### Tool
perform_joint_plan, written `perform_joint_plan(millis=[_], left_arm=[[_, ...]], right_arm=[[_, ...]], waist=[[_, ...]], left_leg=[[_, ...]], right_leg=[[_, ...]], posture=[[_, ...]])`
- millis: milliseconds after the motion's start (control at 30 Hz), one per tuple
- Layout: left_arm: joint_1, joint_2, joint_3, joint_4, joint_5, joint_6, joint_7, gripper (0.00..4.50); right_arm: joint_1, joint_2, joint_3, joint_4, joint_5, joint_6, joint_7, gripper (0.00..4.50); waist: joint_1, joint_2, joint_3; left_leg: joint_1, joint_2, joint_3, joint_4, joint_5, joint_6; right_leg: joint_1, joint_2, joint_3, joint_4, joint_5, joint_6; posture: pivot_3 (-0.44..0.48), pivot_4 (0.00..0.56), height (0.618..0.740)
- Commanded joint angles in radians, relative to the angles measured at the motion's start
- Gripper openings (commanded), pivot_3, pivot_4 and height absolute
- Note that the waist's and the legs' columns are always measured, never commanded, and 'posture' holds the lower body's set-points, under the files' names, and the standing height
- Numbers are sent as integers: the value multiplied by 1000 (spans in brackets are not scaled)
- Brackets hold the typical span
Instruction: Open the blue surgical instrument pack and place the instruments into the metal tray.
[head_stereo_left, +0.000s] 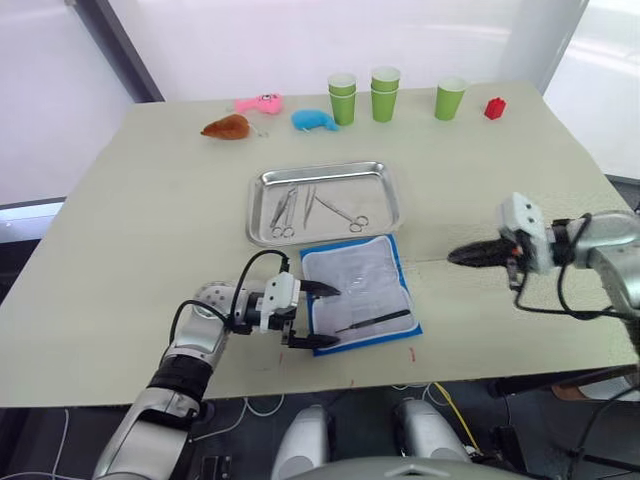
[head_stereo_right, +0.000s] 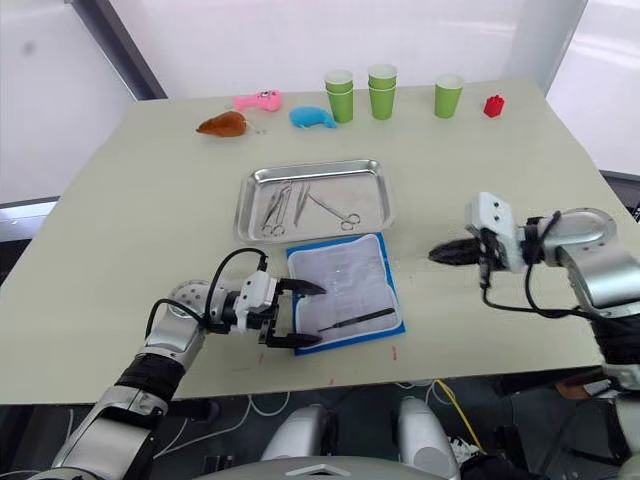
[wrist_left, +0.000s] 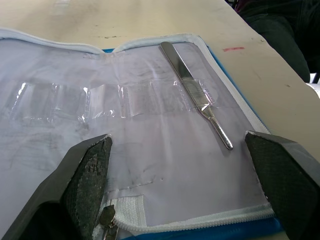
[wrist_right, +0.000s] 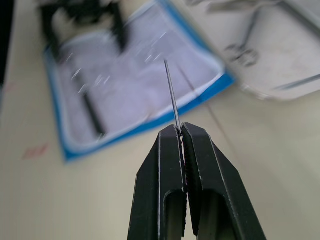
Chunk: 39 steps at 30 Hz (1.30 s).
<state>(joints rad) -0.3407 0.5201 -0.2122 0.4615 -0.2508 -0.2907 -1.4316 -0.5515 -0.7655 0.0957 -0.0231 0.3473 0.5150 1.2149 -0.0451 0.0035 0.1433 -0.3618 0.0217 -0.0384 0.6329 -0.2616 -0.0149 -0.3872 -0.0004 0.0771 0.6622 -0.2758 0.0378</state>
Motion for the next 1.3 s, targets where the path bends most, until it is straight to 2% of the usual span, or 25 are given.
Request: perform_joint_plan(millis=[33,233,600,867,1300], left_arm=[[52,13,-59,79,87,53,7,4500],[46,14,-59,74,88,60,5,4500],[67,21,-50,68,86,56,16,4500],[82,11,-48,81,92,42,27,4500],[89,6,-45,117,98,11,32,4500]], right_arm=[[-75,60,-19,-12,-8,75,-130,26],[-254,282,45,189,-128,106,-387,26],[-445,523,65,578,-260,-11,-607,26],[-462,603,72,715,-298,-82,-620,26],[-537,652,69,956,-363,-206,-639,26]], waist=[[3,1,0],[-1,3,-1],[-1,3,-1],[-6,5,-2],[-15,7,-3]], left_leg=[[0,0,0,0,0,0],[-1,0,-1,0,0,0],[-3,0,-2,0,0,0],[-2,0,-2,0,0,0],[-1,0,-2,0,0,0]], right_leg=[[0,0,0,0,0,0],[-1,1,-1,1,1,-1],[-1,1,-2,1,1,-2],[-1,1,-2,1,1,-2],[0,0,-2,1,1,-2]], posture=[[0,150,740],[0,150,740],[0,150,740],[0,150,740],[0,150,740]])
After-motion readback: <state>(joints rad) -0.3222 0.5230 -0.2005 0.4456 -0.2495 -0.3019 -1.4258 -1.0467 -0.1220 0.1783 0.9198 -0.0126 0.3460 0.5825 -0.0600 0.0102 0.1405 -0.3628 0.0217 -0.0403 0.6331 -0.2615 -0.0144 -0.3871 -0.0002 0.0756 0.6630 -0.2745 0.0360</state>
